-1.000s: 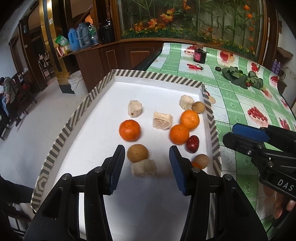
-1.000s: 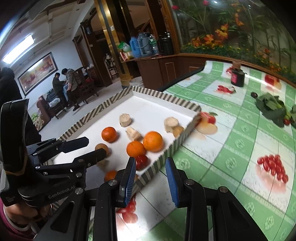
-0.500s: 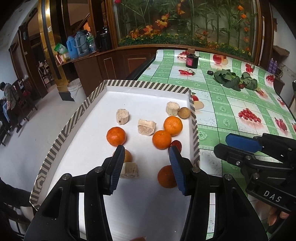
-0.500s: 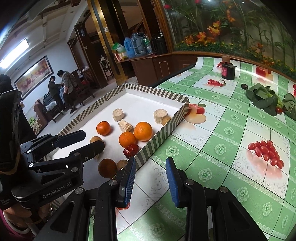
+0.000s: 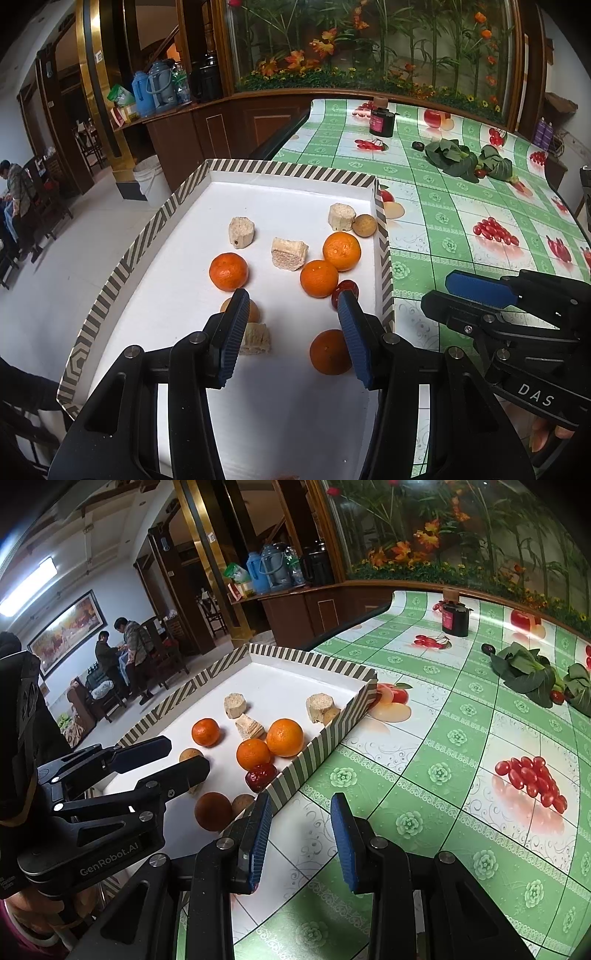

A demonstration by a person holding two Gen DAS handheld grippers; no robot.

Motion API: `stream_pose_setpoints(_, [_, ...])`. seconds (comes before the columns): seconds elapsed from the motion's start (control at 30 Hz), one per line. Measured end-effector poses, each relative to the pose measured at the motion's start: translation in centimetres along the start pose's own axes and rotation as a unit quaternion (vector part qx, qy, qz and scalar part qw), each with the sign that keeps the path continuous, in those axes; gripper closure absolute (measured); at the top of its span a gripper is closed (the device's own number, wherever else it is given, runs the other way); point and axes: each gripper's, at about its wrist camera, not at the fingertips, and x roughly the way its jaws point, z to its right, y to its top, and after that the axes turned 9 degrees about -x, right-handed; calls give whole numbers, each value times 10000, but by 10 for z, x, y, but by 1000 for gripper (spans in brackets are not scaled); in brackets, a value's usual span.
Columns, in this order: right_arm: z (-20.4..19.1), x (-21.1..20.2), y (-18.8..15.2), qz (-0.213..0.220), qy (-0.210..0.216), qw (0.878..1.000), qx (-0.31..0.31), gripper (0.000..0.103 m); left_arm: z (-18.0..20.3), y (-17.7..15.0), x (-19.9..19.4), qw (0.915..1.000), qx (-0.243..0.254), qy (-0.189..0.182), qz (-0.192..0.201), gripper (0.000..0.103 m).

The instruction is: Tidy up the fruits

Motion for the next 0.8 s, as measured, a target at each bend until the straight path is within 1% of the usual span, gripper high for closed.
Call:
stream_pose_setpoints(0.47, [0, 5, 0, -86, 26, 10000, -10, 71, -3, -1, 4, 10000, -24, 32, -36, 53])
stream_pose_setpoints(0.53, [0, 5, -1, -96, 27, 10000, -8, 71, -3, -1, 3, 10000, -9, 38, 0, 53])
stream_pose_setpoints(0.63, [0, 5, -1, -103, 28, 9999, 4, 71, 0, -2, -1, 9998, 73, 110, 168, 53])
stream_pose_setpoints(0.8, [5, -3, -1, -50, -45, 10000, 43, 71, 9, 1, -5, 9999, 131, -14, 112, 53])
